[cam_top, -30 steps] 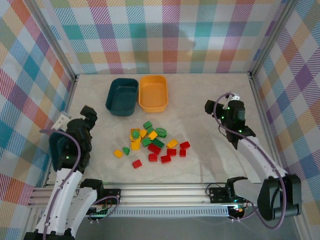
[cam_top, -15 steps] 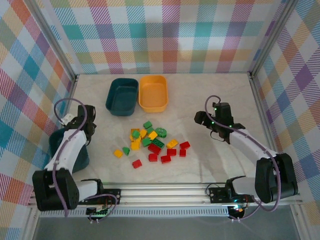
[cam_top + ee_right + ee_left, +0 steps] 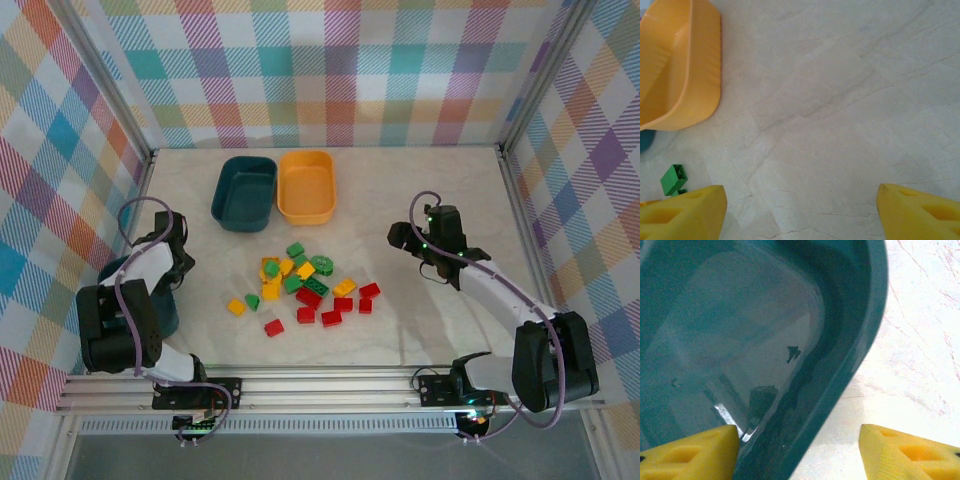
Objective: Sort the legos into containers by color
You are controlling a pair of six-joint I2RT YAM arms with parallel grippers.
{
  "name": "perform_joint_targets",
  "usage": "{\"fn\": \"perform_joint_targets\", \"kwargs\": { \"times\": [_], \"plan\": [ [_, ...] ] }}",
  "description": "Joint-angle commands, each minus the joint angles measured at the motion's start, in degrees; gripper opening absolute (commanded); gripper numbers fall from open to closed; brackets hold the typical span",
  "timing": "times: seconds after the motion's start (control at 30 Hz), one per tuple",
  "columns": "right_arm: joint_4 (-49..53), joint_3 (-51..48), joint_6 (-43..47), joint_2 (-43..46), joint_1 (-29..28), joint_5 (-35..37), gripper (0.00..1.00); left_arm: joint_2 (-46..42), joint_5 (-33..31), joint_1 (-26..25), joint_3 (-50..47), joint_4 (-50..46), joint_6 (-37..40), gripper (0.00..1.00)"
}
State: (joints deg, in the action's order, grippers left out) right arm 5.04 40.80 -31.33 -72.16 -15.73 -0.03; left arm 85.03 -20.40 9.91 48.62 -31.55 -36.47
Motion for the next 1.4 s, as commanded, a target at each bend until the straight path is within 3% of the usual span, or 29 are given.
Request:
{"fn": "perform_joint_targets", "kwargs": {
  "times": [0.0,0.2,0.53,0.7,0.87,1.0,1.13,1.37],
  "plan": [
    [-0.21,-1.01,-1.19,1.14,-0.17,0.80,0.78,1.09,2.21,0.85,0.01,0.79,0.65,0.55],
    [-0.32,-1.19,-1.42,1.21,-0.18,1.00,0.77,-0.66,3.27,0.35,-2.09,2.47,0.70,0.46],
    [-0.20,-1.62,-1.63,2.27,-0.18,2.53,0.76,-4.32,0.17,-6.63,-0.71,-0.33,2.51,0.00],
    [-0.20,-1.94,-1.70,2.72,-0.17,3.41,0.75,-11.93,-5.30,-13.87,5.08,-7.77,3.51,0.00],
    [-0.03,-2.14,-2.35,2.73,-0.18,4.98,0.75,-16.29,-4.02,-26.12,16.69,-11.13,5.47,0.00],
    [1.89,-2.30,-3.69,2.97,-0.13,10.14,0.75,-4.67,0.00,-38.54,34.00,-13.94,8.60,0.00],
    [5.81,-2.43,-6.77,4.16,1.42,16.10,0.75,11.58,8.17,-47.69,51.36,-12.04,13.01,0.00],
    [7.17,-6.83,-12.99,10.60,5.53,19.81,0.75,44.30,16.86,-57.12,95.45,-21.50,20.20,0.00]
  ]
}}
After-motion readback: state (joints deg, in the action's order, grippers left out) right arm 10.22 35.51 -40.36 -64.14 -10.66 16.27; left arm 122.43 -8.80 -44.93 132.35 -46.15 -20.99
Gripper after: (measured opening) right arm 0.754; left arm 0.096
